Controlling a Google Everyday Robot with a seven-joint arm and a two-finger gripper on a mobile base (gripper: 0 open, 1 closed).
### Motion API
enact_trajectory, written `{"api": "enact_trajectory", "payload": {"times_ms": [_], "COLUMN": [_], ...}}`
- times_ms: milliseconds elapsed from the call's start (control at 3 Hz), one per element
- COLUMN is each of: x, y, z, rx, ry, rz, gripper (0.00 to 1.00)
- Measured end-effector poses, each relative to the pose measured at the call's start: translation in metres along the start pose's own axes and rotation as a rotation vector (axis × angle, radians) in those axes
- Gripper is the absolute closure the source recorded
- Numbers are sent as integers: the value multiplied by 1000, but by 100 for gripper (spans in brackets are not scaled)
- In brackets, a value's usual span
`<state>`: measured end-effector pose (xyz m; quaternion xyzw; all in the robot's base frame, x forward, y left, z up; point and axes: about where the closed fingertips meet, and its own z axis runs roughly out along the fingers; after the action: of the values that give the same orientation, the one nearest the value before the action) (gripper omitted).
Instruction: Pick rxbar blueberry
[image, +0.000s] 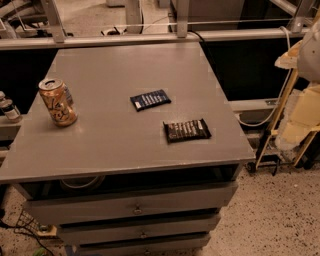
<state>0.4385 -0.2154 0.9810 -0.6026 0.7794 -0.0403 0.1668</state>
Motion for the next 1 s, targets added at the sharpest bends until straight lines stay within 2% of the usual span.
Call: {"api": "enact_trajectory", "payload": {"times_ms": [333,667,1000], "x": [0,-10,-41], "y": [0,-11,-39], "z": [0,-7,-5], "rx": [0,17,34], "ry": [0,-42,-157], "rz": [0,-21,-51], "gripper": [0,0,0]}}
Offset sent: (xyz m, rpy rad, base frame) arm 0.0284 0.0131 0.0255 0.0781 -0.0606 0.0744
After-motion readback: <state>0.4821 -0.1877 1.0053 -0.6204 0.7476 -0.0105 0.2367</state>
